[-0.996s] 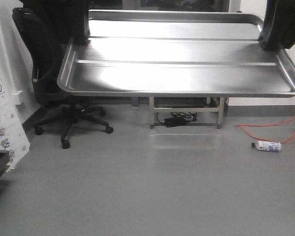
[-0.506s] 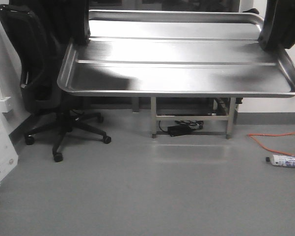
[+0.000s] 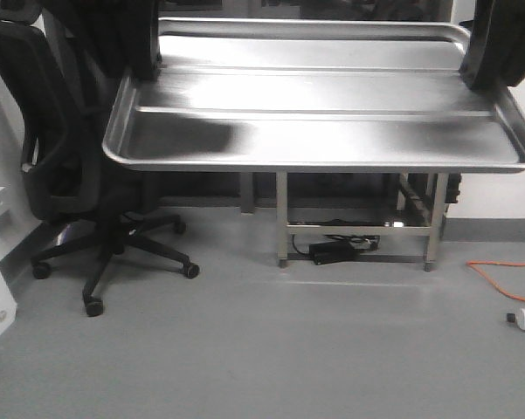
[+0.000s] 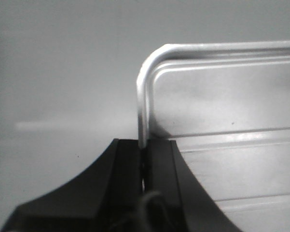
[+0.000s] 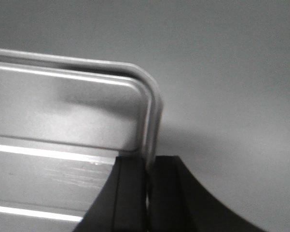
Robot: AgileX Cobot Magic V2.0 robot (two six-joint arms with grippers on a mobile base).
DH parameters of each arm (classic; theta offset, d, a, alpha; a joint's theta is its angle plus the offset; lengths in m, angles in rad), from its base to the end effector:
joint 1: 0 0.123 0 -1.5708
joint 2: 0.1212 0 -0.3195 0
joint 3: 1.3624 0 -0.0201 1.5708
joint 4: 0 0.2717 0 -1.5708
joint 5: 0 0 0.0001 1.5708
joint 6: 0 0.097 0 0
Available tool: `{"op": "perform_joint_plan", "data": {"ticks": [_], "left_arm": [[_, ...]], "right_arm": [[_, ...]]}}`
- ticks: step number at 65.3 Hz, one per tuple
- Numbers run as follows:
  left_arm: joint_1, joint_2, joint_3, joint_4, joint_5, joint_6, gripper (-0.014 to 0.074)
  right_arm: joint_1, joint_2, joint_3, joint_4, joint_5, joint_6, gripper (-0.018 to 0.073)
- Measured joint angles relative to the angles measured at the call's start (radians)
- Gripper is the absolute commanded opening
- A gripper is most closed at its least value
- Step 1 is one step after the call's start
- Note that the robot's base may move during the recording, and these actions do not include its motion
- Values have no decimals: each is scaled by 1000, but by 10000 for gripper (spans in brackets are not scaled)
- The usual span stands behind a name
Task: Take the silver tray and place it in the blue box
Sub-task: 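Keep holding the tray with both grippers while the base drives, then carry the tray with both grippers over the blue bin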
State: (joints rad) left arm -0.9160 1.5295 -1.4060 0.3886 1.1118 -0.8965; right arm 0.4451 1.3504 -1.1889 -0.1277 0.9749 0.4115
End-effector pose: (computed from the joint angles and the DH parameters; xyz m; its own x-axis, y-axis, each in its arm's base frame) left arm 0.2318 -0.2478 0.3697 -0.8431 0.0831 -0.5313 0.1343 0.9892 -0.0583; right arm 0.2653 0.1152 0.3573 -0.8630 -0.0447 -0.5033 -0.0986 0.9918 0.0811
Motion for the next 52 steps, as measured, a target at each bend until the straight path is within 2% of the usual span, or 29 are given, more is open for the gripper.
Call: {"op": "perform_joint_plan", "data": {"ticks": [52], "left_arm": [[0, 2, 0, 0, -3, 0, -105]], "right_arm": [[0, 0, 0, -2, 0, 0, 60]]}}
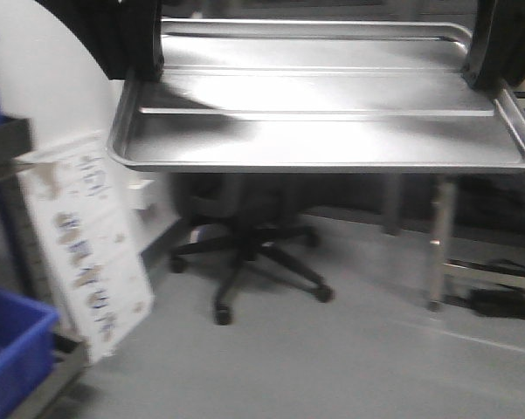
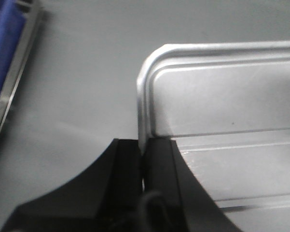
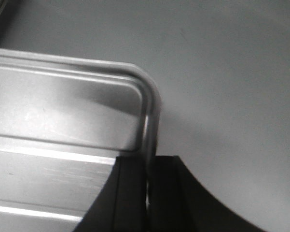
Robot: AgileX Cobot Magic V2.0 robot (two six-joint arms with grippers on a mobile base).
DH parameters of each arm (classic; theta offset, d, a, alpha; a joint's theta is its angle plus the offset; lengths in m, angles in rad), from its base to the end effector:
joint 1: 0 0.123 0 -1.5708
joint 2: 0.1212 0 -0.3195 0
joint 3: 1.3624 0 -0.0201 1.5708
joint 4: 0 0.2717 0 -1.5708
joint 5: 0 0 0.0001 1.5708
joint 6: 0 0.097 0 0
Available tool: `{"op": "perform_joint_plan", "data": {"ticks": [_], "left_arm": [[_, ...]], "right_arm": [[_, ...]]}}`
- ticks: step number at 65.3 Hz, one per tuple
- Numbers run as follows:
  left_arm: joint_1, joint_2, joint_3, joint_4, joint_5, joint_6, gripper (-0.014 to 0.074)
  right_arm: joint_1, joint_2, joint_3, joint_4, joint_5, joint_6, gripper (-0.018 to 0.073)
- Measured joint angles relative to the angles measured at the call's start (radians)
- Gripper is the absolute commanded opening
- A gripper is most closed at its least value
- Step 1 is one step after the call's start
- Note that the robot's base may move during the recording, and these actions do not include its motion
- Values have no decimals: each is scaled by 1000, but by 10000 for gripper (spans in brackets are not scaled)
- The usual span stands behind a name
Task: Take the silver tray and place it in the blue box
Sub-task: 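Carry the tray with both grippers over the blue bin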
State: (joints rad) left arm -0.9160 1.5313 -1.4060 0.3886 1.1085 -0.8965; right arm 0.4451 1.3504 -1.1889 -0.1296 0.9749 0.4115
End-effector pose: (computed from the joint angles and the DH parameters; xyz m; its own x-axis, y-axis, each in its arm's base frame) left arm 0.2322 -0.2484 0.3692 -0.8426 0.0836 -0.5320 0.1355 0.9890 -0.0592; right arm 0.2654 0.1151 0.3573 -0.8625 -0.0457 -0.5039 -0.0988 0.9919 0.0793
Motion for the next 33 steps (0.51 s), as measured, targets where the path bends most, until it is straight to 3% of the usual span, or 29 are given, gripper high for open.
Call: {"op": "perform_joint_plan", "data": {"ticks": [33], "left_arm": [[0, 0, 0, 0, 0, 0, -105]], "right_arm": [[0, 0, 0, 0, 0, 0, 60]]}}
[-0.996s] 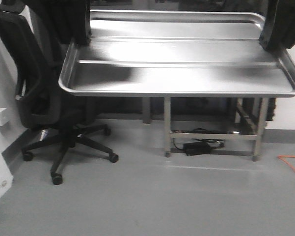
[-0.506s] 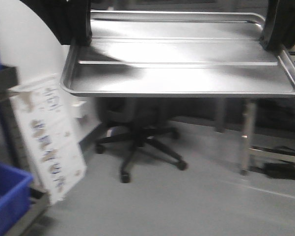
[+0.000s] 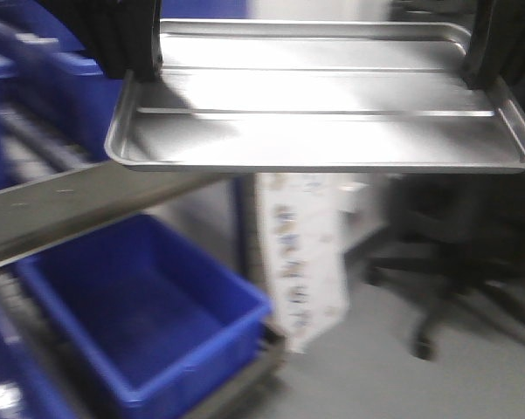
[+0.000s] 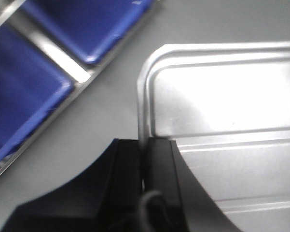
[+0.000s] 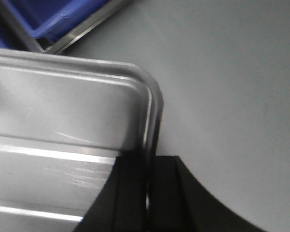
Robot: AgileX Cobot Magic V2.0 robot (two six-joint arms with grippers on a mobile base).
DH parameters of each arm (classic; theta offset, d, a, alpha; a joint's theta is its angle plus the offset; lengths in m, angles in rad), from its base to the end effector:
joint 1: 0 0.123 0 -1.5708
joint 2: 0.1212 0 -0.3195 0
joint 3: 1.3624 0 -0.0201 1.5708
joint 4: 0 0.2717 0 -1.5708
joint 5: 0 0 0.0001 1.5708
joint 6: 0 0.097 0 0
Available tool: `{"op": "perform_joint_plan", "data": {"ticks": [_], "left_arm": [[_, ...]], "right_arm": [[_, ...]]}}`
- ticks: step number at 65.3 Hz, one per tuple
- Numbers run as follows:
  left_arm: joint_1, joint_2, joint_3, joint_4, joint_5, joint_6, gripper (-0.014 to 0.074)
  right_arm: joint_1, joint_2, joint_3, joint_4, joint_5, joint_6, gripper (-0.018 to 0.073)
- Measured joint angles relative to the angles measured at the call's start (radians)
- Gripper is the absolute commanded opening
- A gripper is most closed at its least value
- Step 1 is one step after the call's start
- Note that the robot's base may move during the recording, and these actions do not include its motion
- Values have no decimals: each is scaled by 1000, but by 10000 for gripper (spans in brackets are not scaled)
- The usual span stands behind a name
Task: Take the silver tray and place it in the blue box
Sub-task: 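Carry the tray with both grippers over the blue bin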
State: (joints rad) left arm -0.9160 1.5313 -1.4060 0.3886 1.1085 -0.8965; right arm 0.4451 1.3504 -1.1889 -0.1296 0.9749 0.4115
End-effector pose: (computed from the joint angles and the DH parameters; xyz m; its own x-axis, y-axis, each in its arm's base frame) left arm 0.2322 -0.2484 0.3692 -0.8426 0.0836 -0.5320 0.1355 0.9890 -0.0592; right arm 0.2654 0.1151 0.3573 -0.8625 -0.0457 -0.5039 -0.0988 0.9919 0.0793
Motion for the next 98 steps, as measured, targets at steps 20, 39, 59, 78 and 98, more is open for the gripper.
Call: {"op": "perform_joint_plan", "data": {"ticks": [20, 39, 59, 78, 98], "left_arm": [[0, 0, 0, 0, 2, 0, -105], [0, 0, 0, 0, 2, 0, -105], [0, 0, 0, 0, 2, 0, -105], [0, 0, 0, 0, 4, 0, -105], [0, 0, 0, 0, 4, 0, -105]], "right_arm": [[0, 0, 0, 0, 0, 0, 60], [0, 0, 0, 0, 0, 0, 60], [0, 0, 0, 0, 0, 0, 60], [0, 0, 0, 0, 0, 0, 60], [0, 0, 0, 0, 0, 0, 60]]}}
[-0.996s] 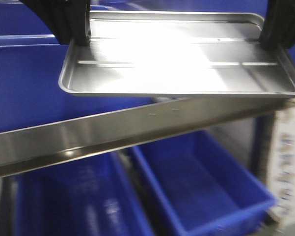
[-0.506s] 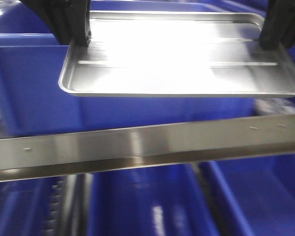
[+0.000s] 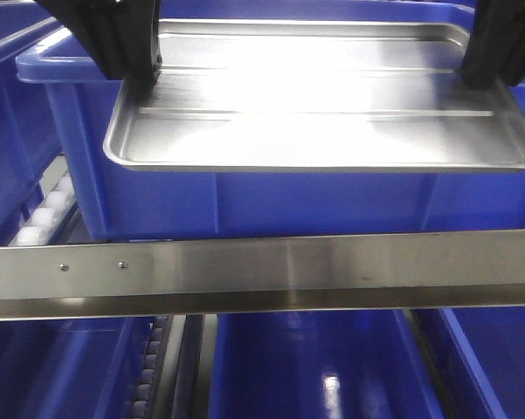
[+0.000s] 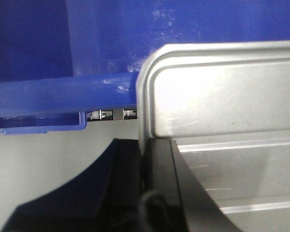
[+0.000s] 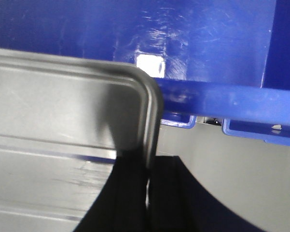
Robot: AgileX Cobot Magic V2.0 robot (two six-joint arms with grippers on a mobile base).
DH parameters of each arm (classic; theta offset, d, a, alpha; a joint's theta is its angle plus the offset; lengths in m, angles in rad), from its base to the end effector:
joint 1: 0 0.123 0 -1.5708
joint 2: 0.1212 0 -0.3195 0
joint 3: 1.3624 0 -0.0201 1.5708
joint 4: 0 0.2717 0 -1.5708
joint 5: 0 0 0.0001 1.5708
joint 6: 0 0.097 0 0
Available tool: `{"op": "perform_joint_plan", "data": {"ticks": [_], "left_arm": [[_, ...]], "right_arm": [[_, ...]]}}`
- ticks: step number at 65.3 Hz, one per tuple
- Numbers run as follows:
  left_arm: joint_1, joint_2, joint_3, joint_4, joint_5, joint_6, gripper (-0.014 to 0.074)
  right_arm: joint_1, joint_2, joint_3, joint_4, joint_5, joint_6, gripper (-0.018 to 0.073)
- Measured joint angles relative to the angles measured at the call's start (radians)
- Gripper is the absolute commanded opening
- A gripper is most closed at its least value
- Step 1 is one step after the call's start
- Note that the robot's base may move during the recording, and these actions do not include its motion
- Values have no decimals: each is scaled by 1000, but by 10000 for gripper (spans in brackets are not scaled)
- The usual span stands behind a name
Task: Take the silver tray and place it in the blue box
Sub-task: 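Carry the tray with both grippers over the blue bin, then lower the silver tray with both grippers into the blue bin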
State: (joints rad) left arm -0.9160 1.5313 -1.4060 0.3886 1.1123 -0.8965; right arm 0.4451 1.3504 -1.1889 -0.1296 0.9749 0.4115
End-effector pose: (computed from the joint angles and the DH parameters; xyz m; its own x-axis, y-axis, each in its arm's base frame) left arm 0.2320 -0.2481 0.3691 -0.8439 0.0839 -0.5300 0.1340 0.9894 -0.0567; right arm 0.2654 0.1151 0.3573 -0.8625 -0.0457 -0.5039 -0.0988 0.9919 0.0793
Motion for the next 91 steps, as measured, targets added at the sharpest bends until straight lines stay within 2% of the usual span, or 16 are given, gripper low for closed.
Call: {"op": "perform_joint_plan", "data": {"ticks": [57, 76, 91], "left_arm": [[0, 0, 0, 0, 0, 0, -105], [0, 0, 0, 0, -37, 0, -105], [0, 0, -4, 8, -53, 47, -105]], "right_arm": [[0, 0, 0, 0, 0, 0, 60], [0, 0, 0, -12, 0, 0, 60], [0, 0, -9, -13, 46, 6, 60]]}}
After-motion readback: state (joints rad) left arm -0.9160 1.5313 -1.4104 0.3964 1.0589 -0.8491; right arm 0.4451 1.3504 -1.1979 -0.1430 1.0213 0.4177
